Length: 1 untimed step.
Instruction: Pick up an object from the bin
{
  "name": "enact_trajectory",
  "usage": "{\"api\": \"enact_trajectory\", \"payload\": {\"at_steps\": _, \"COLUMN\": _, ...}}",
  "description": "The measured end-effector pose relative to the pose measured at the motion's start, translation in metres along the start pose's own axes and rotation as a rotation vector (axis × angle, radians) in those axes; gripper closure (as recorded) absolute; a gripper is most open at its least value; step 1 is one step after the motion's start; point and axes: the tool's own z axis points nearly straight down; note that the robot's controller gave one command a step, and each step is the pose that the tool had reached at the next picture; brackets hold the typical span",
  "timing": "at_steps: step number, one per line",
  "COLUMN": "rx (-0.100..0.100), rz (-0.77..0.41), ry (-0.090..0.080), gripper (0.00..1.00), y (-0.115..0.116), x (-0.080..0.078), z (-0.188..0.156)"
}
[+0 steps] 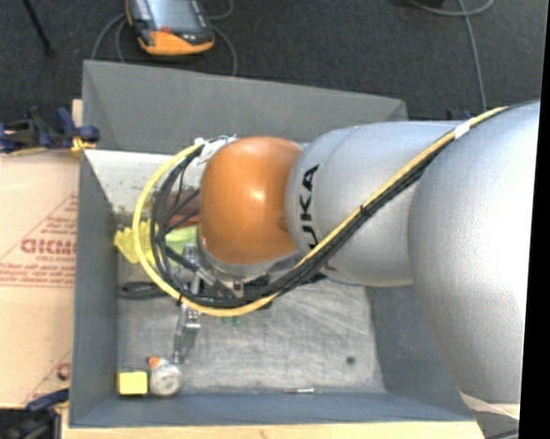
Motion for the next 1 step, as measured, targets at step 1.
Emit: {"api": "enact_trajectory", "payload": {"at_steps": 1, "rx": -0.002, "rz": 0.004, "ry": -0.008, "gripper": 0.00, "y": -0.0008, "x": -0.0022, "z": -0.0046}}
